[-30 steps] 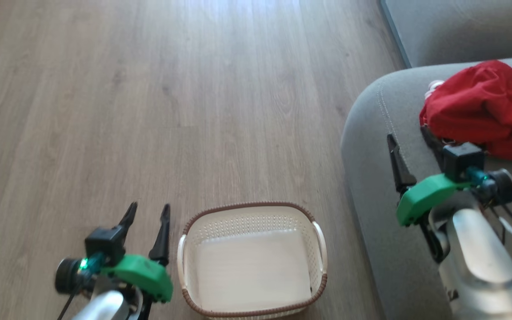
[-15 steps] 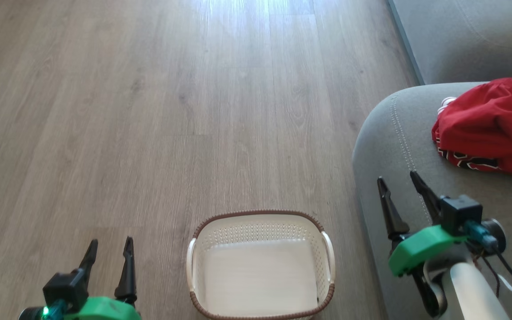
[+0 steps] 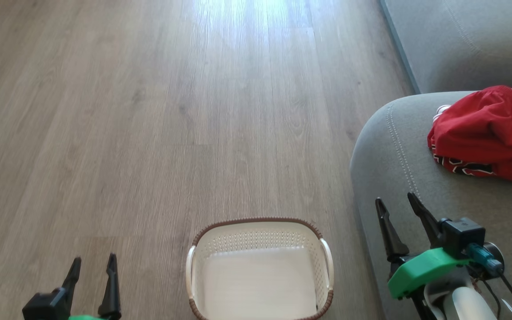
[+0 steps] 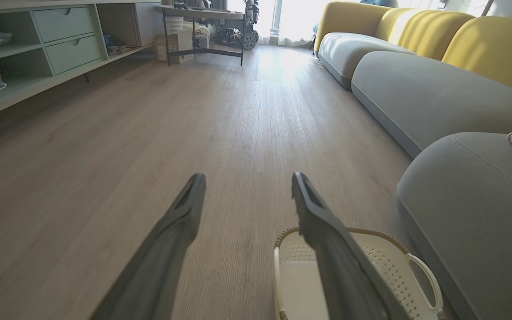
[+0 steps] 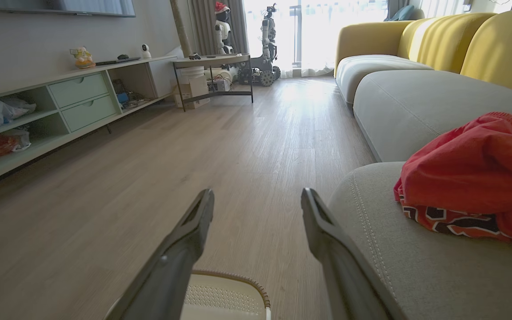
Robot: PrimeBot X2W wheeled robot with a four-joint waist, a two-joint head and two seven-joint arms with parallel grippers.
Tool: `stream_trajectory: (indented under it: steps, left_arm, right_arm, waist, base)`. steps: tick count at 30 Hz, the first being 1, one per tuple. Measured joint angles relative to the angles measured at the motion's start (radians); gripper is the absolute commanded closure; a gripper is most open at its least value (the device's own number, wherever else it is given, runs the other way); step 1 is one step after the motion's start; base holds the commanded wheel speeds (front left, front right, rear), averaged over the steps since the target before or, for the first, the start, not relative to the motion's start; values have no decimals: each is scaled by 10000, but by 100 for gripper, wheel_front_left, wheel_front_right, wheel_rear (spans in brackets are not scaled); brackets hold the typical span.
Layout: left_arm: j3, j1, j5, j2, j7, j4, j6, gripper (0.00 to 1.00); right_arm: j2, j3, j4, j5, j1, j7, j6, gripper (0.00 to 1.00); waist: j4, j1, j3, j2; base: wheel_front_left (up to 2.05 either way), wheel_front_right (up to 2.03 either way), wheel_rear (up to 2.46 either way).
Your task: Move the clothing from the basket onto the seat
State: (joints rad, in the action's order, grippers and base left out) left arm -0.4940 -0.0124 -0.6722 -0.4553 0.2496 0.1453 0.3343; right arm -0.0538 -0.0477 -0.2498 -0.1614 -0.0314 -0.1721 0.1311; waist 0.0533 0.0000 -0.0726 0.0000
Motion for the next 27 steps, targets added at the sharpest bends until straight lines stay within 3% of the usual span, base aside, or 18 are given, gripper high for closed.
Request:
stream_trajectory:
  steps: [27]
  left_arm:
    - [928, -683, 765, 637, 0, 347, -665, 0]
  right_arm:
    - [4, -165, 293, -253, 396, 46, 0, 0]
  waist:
    - [-33, 0, -49, 0]
  base:
    - [0, 0, 0]
